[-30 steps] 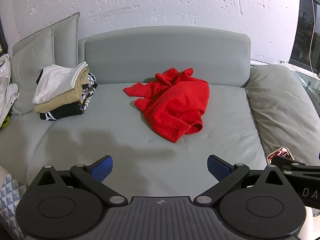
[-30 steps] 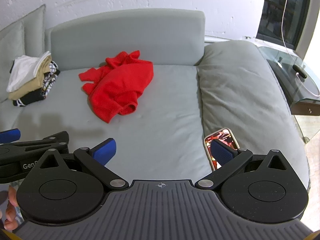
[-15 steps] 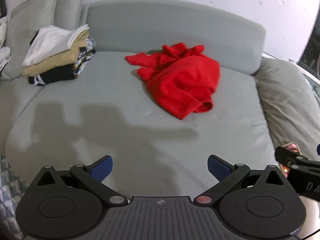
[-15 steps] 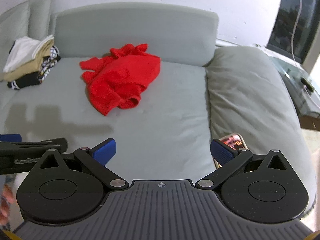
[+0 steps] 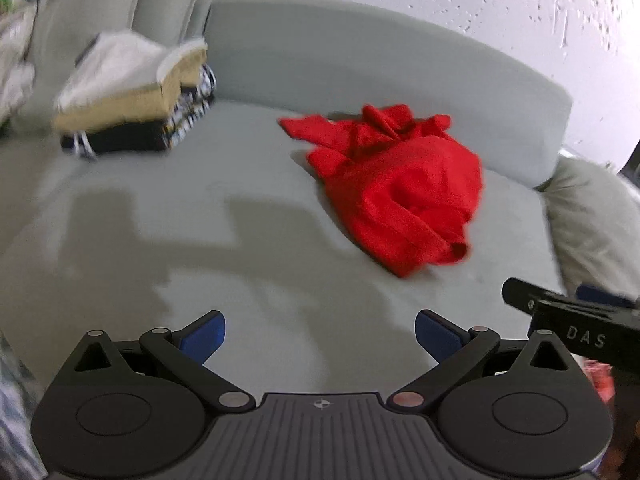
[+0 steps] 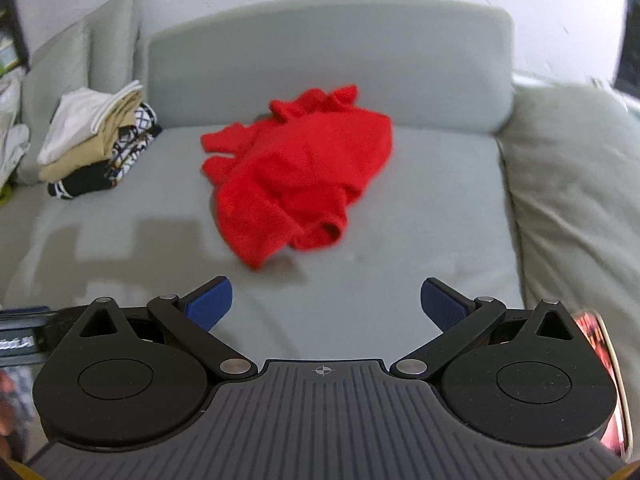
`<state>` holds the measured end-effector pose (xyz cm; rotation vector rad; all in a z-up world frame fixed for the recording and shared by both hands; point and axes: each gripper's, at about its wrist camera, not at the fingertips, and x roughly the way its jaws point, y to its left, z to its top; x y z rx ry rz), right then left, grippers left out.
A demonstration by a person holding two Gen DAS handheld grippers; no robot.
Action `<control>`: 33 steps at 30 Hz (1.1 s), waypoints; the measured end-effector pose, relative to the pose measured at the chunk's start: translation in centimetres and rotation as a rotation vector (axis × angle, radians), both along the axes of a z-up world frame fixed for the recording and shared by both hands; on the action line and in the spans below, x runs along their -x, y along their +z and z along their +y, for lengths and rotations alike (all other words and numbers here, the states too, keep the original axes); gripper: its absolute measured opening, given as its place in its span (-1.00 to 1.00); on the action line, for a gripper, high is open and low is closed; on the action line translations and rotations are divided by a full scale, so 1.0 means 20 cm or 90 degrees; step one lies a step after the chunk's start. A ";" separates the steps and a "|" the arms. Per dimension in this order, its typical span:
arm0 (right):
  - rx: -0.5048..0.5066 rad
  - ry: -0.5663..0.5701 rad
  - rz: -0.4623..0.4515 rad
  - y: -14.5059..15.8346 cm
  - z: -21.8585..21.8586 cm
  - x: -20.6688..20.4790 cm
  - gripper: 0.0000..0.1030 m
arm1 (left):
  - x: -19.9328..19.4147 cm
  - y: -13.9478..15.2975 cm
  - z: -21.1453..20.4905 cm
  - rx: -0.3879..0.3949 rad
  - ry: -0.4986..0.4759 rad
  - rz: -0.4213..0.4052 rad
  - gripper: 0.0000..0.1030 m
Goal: Fold clothes
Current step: 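Move the right tool to the red shirt and close it on the fabric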
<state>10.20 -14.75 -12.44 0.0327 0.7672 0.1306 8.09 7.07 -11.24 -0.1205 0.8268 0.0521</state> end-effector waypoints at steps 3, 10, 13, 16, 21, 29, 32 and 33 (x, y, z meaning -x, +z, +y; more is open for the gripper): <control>0.017 0.022 -0.029 -0.06 0.07 -0.12 0.99 | -0.11 -0.02 0.06 -0.013 -0.011 -0.018 0.96; 0.039 0.107 -0.035 -0.22 0.35 -0.49 0.65 | -0.41 -0.08 0.21 -0.017 0.053 -0.012 0.74; 0.050 0.141 -0.037 -0.29 0.47 -0.61 0.70 | -0.46 -0.11 0.28 -0.001 0.085 -0.011 0.76; 0.083 0.165 -0.017 -0.39 0.59 -0.71 0.75 | -0.44 -0.17 0.30 0.015 0.087 0.007 0.76; 0.134 0.151 0.020 -0.44 0.61 -0.81 -0.85 | -0.37 -0.18 0.27 0.005 0.059 0.013 0.76; -0.212 -0.297 -0.141 0.22 -0.61 -0.30 -0.85 | -0.24 -0.05 0.10 0.020 -0.029 -0.027 0.78; -0.200 -0.455 -0.063 0.19 -1.02 -0.12 -0.84 | -0.21 -0.04 0.00 0.030 -0.059 -0.008 0.81; -0.185 -0.482 -0.023 0.15 -1.12 -0.09 -0.81 | -0.21 -0.05 -0.04 0.031 -0.067 0.002 0.81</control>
